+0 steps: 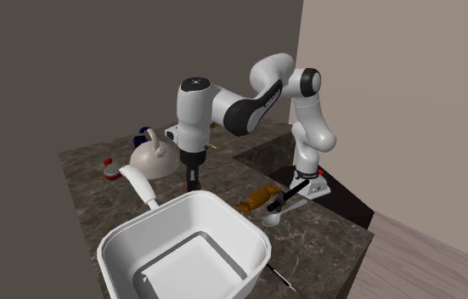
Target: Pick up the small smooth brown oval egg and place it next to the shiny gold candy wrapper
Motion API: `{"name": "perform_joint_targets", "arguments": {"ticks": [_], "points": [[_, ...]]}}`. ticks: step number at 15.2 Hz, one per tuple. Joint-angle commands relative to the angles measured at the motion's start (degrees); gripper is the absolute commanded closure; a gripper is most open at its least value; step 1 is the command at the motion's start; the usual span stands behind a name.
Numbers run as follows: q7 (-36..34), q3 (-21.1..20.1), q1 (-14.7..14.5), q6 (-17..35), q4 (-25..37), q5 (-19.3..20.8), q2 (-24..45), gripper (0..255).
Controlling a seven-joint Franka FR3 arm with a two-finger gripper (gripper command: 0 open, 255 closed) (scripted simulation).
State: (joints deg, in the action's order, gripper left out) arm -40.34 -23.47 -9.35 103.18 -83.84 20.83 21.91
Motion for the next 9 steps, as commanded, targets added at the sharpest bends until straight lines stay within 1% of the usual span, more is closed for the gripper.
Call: {"name": "perform_joint_targets", "arguments": {"ticks": [1, 9], "points": [[0.4, -0.1, -0.1, -1.3, 1.2, -0.2, -0.2, 255], [1.7, -0.2, -0.8, -7.4, 7.7, -0.3, 0.1, 255]]}}
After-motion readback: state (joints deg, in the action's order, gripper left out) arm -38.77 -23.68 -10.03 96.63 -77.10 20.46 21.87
